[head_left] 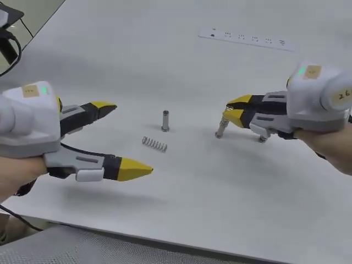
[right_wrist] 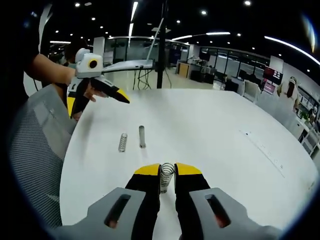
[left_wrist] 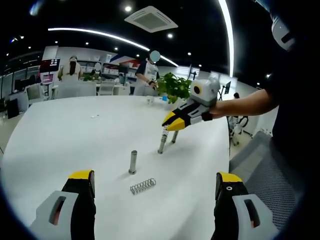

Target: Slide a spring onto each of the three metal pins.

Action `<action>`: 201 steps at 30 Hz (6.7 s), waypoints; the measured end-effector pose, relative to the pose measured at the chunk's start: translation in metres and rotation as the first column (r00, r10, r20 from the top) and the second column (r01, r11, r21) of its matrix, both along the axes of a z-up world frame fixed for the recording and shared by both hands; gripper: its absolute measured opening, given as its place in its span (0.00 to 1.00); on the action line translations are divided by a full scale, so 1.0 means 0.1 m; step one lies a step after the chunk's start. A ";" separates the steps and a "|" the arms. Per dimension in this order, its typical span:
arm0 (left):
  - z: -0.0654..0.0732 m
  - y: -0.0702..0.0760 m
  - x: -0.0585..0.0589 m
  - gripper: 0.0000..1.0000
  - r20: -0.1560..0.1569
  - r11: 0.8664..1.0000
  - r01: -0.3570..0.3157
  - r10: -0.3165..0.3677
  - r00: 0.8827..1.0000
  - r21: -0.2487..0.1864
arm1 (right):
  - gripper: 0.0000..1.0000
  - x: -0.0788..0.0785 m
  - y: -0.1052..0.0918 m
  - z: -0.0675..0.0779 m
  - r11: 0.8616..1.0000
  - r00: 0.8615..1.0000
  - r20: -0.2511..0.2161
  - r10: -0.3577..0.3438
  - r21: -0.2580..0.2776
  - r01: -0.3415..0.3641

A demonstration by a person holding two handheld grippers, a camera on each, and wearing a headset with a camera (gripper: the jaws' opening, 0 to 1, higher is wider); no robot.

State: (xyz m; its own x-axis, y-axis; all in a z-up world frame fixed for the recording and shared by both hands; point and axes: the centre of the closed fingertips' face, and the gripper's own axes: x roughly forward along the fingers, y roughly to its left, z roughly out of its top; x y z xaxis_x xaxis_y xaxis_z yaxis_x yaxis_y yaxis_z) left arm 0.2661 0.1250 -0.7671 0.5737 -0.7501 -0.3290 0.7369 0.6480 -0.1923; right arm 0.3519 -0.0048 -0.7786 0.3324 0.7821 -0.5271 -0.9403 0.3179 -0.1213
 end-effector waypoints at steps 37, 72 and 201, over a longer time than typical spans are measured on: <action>0.06 -0.02 0.03 0.98 -0.007 1.000 0.009 -0.008 1.000 0.007 | 0.21 -0.05 0.02 -0.32 0.998 0.997 -0.077 -0.001 -0.067 -0.004; 0.11 -0.07 0.03 0.97 0.000 1.000 0.010 -0.010 1.000 0.004 | 0.24 -0.19 -0.22 0.18 0.983 0.990 -0.076 -0.122 0.132 0.131; -0.01 -0.19 -0.12 0.94 -0.032 0.998 0.062 -0.061 0.998 0.007 | 0.08 -0.75 0.91 -0.40 0.984 0.978 -0.112 0.177 0.026 -0.175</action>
